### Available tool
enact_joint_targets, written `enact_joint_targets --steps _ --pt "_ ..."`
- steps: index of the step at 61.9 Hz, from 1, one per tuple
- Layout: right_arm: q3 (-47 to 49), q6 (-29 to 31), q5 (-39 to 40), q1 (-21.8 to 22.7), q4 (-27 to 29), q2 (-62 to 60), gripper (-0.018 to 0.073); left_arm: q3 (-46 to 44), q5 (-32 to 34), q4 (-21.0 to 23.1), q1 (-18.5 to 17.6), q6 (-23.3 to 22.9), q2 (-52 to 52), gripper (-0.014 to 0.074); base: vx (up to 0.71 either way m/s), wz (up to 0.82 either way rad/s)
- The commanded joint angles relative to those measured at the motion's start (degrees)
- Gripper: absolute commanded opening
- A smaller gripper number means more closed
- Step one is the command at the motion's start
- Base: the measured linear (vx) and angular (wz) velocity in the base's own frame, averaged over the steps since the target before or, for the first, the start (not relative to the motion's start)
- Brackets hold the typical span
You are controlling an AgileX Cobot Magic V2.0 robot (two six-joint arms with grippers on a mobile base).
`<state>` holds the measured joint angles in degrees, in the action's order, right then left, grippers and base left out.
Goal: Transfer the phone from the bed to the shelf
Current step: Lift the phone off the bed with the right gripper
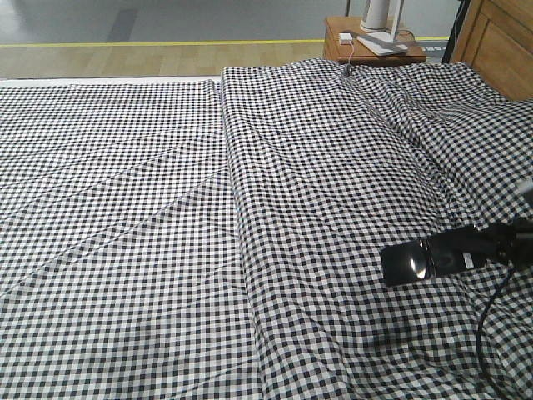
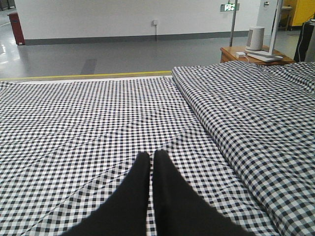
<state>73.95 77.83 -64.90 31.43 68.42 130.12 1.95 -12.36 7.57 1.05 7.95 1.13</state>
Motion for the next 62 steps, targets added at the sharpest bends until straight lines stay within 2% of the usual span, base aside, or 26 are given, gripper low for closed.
enact_joint_targets --steps 1,16,62 --pt "0.64 -0.23 -9.11 -2.76 2.36 -7.20 -0.0004 0.03 4.32 0.34 -0.15 -0.22 0.35 0.0001 0.00 0.00" --pt "0.64 -1.05 -9.11 -11.75 2.47 -15.44 -0.0004 0.03 4.32 0.34 -0.15 -0.22 0.35 0.0001 0.00 0.00" --pt "0.64 -8.36 -9.11 -34.27 1.66 -41.12 -0.0004 0.03 4.32 0.34 -0.15 -0.22 0.35 0.0001 0.00 0.00"
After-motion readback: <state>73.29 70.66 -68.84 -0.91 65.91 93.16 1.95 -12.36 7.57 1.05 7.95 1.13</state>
